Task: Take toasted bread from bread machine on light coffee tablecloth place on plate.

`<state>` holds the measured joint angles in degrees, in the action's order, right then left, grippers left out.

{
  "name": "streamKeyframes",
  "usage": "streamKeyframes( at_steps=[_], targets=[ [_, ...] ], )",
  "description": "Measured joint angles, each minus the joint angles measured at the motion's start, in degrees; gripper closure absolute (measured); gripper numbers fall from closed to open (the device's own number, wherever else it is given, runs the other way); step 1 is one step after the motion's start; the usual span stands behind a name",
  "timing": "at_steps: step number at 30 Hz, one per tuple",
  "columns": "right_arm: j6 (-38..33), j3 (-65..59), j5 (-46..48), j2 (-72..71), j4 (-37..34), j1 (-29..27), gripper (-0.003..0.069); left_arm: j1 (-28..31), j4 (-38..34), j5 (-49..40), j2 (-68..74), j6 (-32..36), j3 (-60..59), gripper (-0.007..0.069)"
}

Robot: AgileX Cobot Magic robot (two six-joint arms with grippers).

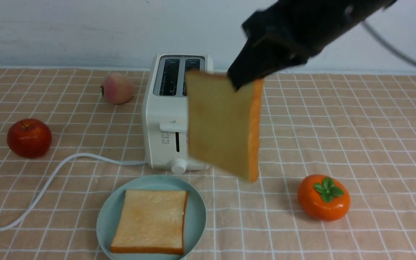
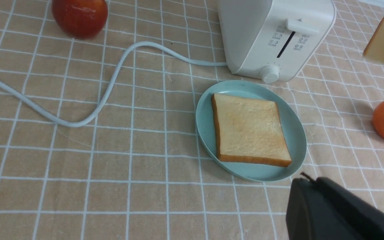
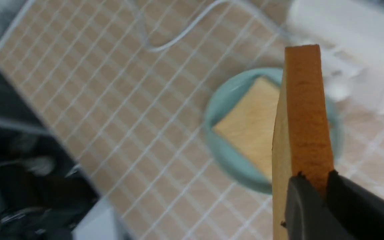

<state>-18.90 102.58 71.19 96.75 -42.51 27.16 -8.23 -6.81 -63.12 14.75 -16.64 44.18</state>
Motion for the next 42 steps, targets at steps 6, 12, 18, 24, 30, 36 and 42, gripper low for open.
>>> streamKeyframes(
  at_steps=[6,12,18,24,30,36,42],
  targets=[
    [-12.6,-12.8,-8.7,1.9,-16.9,0.1,0.0585,0.0,0.0,-1.7,0.0,0.0,0.0,0.0638],
    [-21.9,-17.7,-18.9,11.2,-29.8,1.0,0.0587,0.0,0.0,-1.9,0.0,0.0,0.0,0.0638],
    [-23.7,-17.7,-20.5,16.6,-32.0,1.2,0.0587,0.0,0.0,-2.2,0.0,0.0,0.0,0.0638],
    [-19.5,-17.7,-24.5,18.7,-26.8,1.2,0.0485,0.0,0.0,-3.1,0.0,0.0,0.0,0.0638],
    [-16.9,-17.7,-24.6,18.7,-15.7,1.2,0.0333,0.0,0.0,-3.2,0.0,0.0,0.0,0.0638],
    [-8.5,-15.9,-18.9,17.4,-2.2,0.4,0.0309,0.0,0.0,-3.2,0.0,-0.1,0.0,0.0638],
    [6.2,-5.7,-3.5,5.7,14.7,-1.5,0.0498,0.0,0.0,-0.3,0.0,-0.1,0.0,0.0638]
  ],
)
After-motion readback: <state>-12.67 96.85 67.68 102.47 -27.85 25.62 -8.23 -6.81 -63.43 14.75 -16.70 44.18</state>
